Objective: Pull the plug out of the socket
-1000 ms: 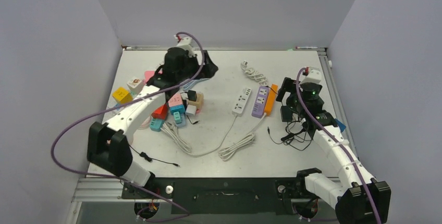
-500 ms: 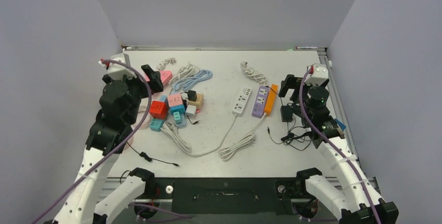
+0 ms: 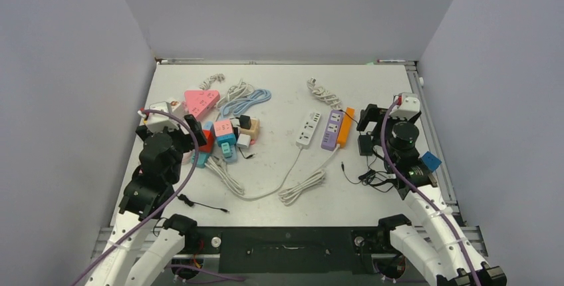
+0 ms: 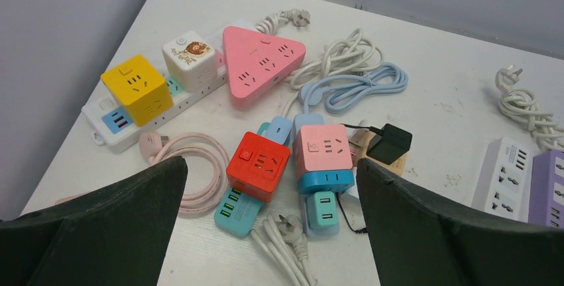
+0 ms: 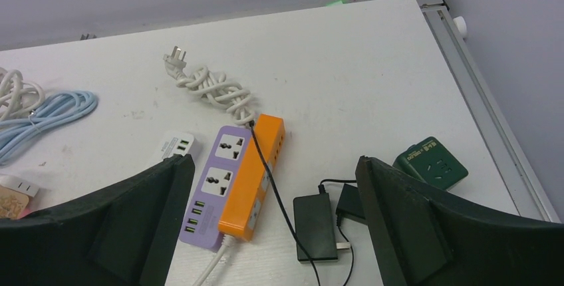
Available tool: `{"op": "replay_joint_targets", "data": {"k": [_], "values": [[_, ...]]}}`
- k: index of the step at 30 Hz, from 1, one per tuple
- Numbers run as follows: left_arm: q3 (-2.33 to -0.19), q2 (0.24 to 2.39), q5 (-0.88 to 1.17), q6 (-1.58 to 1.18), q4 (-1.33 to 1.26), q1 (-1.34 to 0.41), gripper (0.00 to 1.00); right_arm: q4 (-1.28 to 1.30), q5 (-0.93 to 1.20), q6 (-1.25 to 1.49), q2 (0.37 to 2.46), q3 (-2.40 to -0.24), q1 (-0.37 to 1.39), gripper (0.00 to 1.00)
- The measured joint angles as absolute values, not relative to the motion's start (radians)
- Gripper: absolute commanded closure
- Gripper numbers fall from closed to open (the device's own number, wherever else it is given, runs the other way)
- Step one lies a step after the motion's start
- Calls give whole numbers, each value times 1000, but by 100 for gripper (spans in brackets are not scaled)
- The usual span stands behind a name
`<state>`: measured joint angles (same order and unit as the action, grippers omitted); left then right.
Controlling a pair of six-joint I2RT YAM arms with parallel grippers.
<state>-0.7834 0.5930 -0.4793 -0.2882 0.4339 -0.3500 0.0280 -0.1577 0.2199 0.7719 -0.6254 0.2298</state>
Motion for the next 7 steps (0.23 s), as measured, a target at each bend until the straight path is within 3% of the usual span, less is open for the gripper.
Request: {"op": "replay_joint_targets", "data": {"k": [7], "values": [[-783,596,-480,-268,424,-350,4,15,-176,220,768,-625,230,1]]}}
